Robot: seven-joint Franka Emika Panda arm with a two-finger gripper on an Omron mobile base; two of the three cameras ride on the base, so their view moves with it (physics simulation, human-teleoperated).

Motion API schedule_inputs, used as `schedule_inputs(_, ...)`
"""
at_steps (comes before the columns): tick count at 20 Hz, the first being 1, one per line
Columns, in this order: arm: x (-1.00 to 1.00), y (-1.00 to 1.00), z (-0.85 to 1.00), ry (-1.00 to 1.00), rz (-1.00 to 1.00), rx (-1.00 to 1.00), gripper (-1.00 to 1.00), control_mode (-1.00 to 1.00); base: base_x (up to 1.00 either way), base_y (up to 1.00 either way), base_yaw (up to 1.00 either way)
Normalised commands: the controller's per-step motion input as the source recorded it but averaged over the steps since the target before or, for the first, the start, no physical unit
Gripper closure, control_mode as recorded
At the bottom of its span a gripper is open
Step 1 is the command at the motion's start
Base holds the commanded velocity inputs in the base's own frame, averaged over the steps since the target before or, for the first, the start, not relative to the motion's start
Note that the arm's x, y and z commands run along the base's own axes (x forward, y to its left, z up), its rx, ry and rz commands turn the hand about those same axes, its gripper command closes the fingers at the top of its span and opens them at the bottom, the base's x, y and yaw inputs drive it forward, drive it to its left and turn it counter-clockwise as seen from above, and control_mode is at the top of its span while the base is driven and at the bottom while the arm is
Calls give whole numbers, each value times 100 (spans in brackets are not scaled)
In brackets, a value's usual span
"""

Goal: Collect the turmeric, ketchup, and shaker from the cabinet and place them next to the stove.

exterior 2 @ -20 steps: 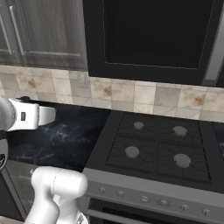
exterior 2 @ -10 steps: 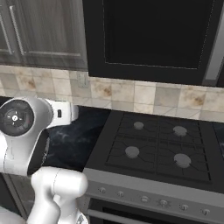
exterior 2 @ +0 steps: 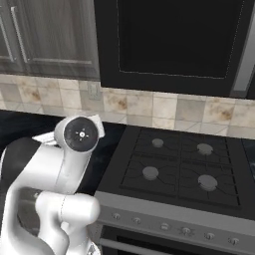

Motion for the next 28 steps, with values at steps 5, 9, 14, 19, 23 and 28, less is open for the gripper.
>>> schedule_inputs(5,53,0,-20,0,22,-3,100,-100,0,0,0)
schedule_inputs(9,59,0,-20,0,18,0,100,-100,0,0,0)
schedule_inputs(14,75,0,-18,0,8,0,100,-100,0,0,0)
schedule_inputs(19,59,0,-21,-4,1,0,100,-100,0,0,0)
schedule_inputs(23,27,0,-32,-3,0,0,100,-100,0,0,0)
schedule_inputs(28,7,0,-36,2,0,0,100,-100,0,0,0)
